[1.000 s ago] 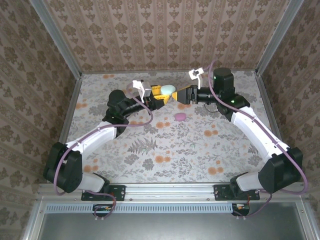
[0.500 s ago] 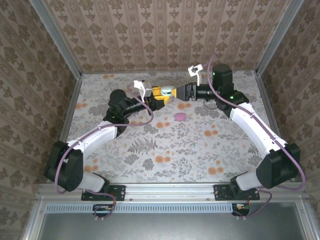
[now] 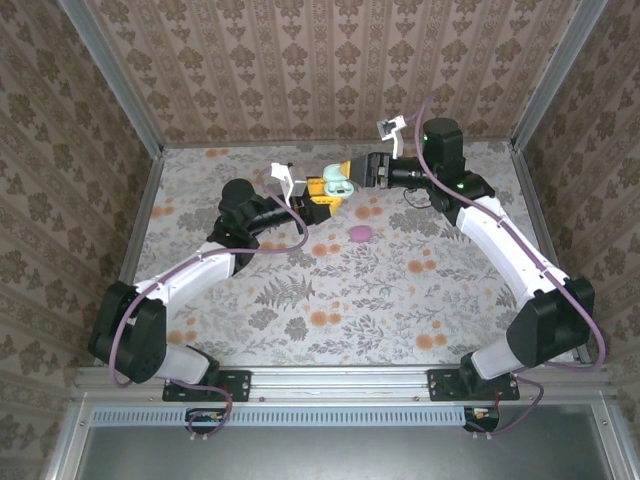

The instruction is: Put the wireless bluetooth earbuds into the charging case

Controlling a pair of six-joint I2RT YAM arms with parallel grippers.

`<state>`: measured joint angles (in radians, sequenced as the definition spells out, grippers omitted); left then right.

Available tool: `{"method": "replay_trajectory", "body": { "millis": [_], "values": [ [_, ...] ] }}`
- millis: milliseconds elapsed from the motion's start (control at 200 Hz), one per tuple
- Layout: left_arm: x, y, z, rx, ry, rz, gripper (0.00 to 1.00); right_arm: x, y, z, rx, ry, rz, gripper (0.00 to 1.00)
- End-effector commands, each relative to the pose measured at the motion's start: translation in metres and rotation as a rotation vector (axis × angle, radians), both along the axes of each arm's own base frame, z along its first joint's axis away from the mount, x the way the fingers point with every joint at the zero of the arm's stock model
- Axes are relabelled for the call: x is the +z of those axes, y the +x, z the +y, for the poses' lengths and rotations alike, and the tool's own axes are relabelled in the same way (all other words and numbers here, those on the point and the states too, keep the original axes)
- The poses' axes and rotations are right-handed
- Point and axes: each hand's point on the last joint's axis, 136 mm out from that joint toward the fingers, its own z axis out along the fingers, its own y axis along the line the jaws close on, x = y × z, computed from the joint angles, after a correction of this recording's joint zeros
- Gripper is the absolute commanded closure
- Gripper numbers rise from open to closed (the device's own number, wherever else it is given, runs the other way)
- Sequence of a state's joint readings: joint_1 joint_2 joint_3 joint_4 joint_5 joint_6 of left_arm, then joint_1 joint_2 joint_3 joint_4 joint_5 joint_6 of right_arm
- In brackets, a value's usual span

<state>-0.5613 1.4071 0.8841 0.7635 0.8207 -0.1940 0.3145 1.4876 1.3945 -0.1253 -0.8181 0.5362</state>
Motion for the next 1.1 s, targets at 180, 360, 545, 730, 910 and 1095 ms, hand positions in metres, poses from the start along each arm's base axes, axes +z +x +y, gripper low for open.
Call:
{"method": "replay_trajectory", "body": {
  "millis": [180, 360, 545, 730, 910, 1095],
  "values": [
    [0.021, -0.009, 0.003, 0.004, -0.030, -0.089, 0.68, 0.037, -0.007, -0.007, -0.033, 0.082, 0.016, 0.31],
    [0.021, -0.006, 0.005, 0.031, -0.031, -0.091, 0.68, 0.063, -0.027, -0.018, -0.055, 0.097, -0.061, 0.30],
    [0.019, -0.002, 0.008, 0.055, -0.035, -0.087, 0.68, 0.040, -0.027, -0.060, -0.225, 0.004, -0.047, 0.32],
    [0.020, -0.002, 0.012, 0.078, -0.041, -0.087, 0.68, -0.088, -0.018, -0.138, -0.551, -0.289, 0.334, 0.52],
    [0.021, -0.001, 0.016, 0.100, -0.042, -0.089, 0.68, -0.192, -0.053, -0.143, -0.489, -0.461, 0.689, 0.61],
    [0.021, -0.001, 0.018, 0.109, -0.040, -0.092, 0.68, -0.262, -0.086, -0.122, -0.363, -0.580, 0.857, 0.63]
  ]
}}
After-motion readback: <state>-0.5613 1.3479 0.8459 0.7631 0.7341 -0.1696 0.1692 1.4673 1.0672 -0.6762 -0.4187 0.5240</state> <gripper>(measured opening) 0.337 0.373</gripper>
